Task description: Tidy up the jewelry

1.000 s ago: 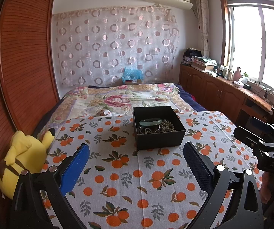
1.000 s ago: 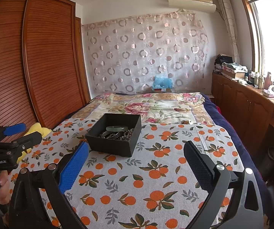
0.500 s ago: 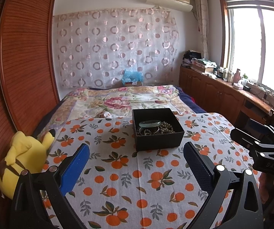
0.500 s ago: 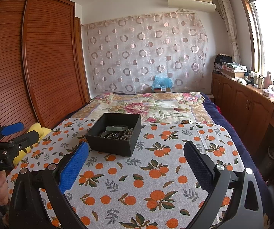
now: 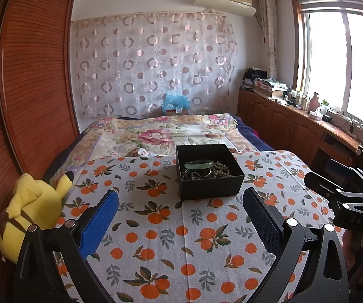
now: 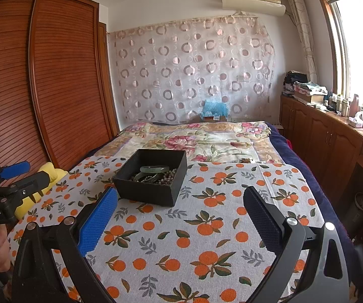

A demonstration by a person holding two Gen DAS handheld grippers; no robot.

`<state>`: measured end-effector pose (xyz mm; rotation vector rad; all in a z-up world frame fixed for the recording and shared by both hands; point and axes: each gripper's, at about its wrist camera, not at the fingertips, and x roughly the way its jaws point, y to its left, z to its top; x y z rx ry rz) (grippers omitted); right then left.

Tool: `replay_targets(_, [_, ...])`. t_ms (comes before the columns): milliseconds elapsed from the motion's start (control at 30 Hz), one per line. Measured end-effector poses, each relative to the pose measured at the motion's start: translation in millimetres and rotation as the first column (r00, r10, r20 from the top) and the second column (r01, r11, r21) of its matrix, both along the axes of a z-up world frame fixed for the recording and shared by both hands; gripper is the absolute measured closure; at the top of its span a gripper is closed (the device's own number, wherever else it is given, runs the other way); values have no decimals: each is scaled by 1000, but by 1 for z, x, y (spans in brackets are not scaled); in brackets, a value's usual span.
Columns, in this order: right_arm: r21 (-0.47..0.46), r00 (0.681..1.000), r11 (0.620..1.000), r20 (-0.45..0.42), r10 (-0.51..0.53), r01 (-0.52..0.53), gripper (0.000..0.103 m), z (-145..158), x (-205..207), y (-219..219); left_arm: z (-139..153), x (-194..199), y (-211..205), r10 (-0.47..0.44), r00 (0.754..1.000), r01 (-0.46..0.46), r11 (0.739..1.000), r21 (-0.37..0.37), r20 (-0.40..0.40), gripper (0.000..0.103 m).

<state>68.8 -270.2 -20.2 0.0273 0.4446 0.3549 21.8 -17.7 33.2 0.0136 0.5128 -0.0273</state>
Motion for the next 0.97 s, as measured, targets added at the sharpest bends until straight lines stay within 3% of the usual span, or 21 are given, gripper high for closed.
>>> replay_targets(967, [3,1000,1000,0,-2,2,3,0,0,-1,-1,-1,1,1,1000,-1,1000,-2,3,8])
